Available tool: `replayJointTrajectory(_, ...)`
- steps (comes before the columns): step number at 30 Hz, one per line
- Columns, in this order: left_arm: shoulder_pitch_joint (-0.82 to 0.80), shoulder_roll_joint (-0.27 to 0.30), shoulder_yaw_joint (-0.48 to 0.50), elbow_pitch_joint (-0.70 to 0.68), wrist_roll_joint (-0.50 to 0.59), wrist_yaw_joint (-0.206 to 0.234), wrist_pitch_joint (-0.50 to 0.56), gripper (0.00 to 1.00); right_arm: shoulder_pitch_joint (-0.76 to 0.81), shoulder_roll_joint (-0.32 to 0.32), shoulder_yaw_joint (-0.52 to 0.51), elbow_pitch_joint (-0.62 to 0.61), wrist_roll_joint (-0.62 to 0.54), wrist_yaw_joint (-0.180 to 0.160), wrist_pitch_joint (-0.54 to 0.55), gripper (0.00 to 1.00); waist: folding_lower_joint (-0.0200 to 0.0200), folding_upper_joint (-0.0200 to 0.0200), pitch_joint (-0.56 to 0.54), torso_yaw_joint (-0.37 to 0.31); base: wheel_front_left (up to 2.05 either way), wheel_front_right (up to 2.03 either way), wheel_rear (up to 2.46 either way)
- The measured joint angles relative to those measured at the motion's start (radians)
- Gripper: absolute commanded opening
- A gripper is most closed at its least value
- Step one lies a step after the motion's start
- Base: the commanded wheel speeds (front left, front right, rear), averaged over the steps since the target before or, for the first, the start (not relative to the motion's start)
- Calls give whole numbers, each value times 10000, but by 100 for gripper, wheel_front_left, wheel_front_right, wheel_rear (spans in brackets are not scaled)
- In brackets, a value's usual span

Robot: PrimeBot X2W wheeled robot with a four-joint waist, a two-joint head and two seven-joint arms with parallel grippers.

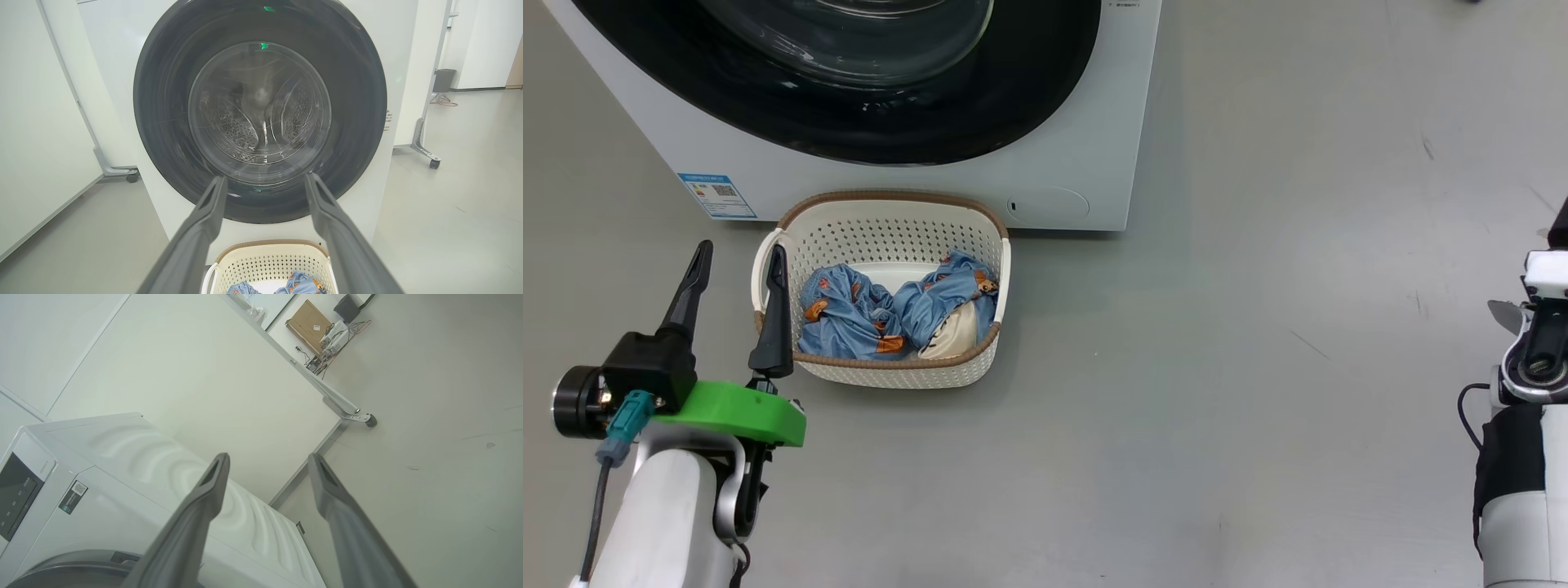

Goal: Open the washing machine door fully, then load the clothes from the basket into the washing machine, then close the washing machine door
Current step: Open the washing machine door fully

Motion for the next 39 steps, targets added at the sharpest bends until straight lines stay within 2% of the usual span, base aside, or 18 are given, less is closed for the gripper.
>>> replayJointTrajectory(2, 62, -4, 2, 2, 0, 0, 0, 100, -169, 8, -284, 130, 665, -2, 163, 96, 0, 0, 13, 25, 0, 0, 0)
replayJointTrajectory(4, 93, -4, -12, 2, 0, -2, 0, 100, -337, 19, -516, 295, 1289, -2, 382, 35, 0, 0, 28, 52, 0, 0, 0)
replayJointTrajectory(5, 93, -4, -17, 0, 0, 0, 0, 100, -407, 23, -629, 372, 1569, -2, 495, 12, 0, 0, 37, 65, 0, 0, 0)
replayJointTrajectory(6, 93, -4, -17, 0, 0, 0, 0, 100, -407, 23, -629, 372, 1569, -2, 495, 0, 0, 0, 37, 65, 0, 0, 0)
replayJointTrajectory(9, 93, -17, -25, 0, -4, 0, 0, 100, -607, 29, -903, 635, 2401, -17, 876, 0, 0, 0, 75, 108, 0, 0, 0)
replayJointTrajectory(15, 83, -36, -186, -15, -23, 0, 0, 100, -1173, 19, -1058, 1066, 3730, -464, 2063, 0, 0, 0, 273, 217, 0, 0, 0)
replayJointTrajectory(25, -131, -232, -270, -23, -163, -2, 0, 100, -2515, -40, -694, 1051, 4073, -1078, 3340, 0, 0, 0, 699, 492, 0, 0, 0)
replayJointTrajectory(36, -582, -353, -502, -75, -203, -2, 0, 100, -4029, -711, -460, 713, 4157, -1856, 4322, 0, 0, 0, 1277, 954, 0, 0, 0)
replayJointTrajectory(39, -626, -391, -554, -111, -209, -2, 0, 100, -4400, -907, -307, 612, 4140, -1964, 4587, 0, 0, 0, 1482, 1094, 0, 0, 0)
